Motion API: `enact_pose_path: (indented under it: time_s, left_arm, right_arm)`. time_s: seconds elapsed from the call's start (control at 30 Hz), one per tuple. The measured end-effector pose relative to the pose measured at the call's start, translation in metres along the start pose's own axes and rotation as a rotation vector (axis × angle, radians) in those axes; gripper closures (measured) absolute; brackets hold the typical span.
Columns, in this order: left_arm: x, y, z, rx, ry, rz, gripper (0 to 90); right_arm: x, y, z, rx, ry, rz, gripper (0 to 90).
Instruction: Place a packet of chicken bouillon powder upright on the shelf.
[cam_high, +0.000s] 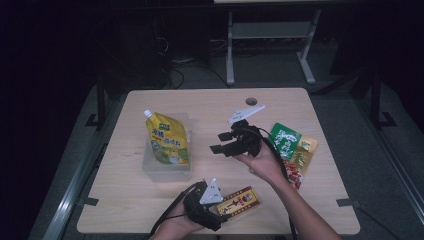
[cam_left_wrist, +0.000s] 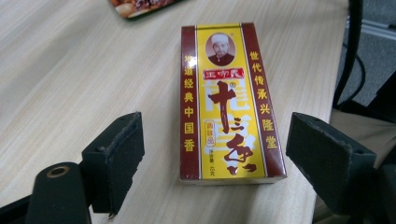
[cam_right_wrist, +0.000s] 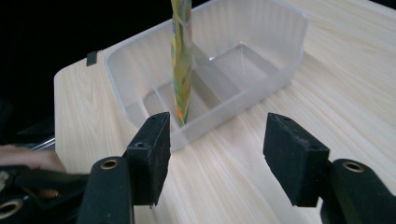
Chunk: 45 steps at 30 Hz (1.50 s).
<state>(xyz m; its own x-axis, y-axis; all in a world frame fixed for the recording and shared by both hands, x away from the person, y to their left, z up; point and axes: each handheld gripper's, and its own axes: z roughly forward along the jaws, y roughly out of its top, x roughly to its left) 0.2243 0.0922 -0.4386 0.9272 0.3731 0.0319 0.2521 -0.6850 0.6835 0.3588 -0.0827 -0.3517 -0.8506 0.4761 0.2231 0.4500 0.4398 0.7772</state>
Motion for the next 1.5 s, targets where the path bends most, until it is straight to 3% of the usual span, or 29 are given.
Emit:
enact_pose_path:
  time_s: [0.37,0.7,1.03,1.17,1.5]
  left_arm:
    - [-0.009,-0.001,0.016,0.07,0.006,0.032,18.1]
    - [-0.009,-0.002,0.022,0.105,0.013,0.069,28.5]
    - [-0.007,-0.002,0.024,0.113,-0.002,0.053,29.5]
    - [-0.006,-0.001,0.024,0.11,-0.009,0.027,31.0]
    - [-0.005,-0.001,0.024,0.099,0.007,0.008,31.9]
  right_arm:
    - [-0.006,-0.034,-0.023,0.018,-0.041,0.044,35.8]
    - [-0.013,-0.068,-0.037,0.011,-0.068,0.107,34.1]
    - [-0.014,-0.094,-0.044,0.011,-0.107,0.138,33.8]
    - [-0.016,-0.102,-0.045,0.01,-0.115,0.162,33.5]
    - [-0.018,-0.109,-0.046,0.01,-0.129,0.17,32.6]
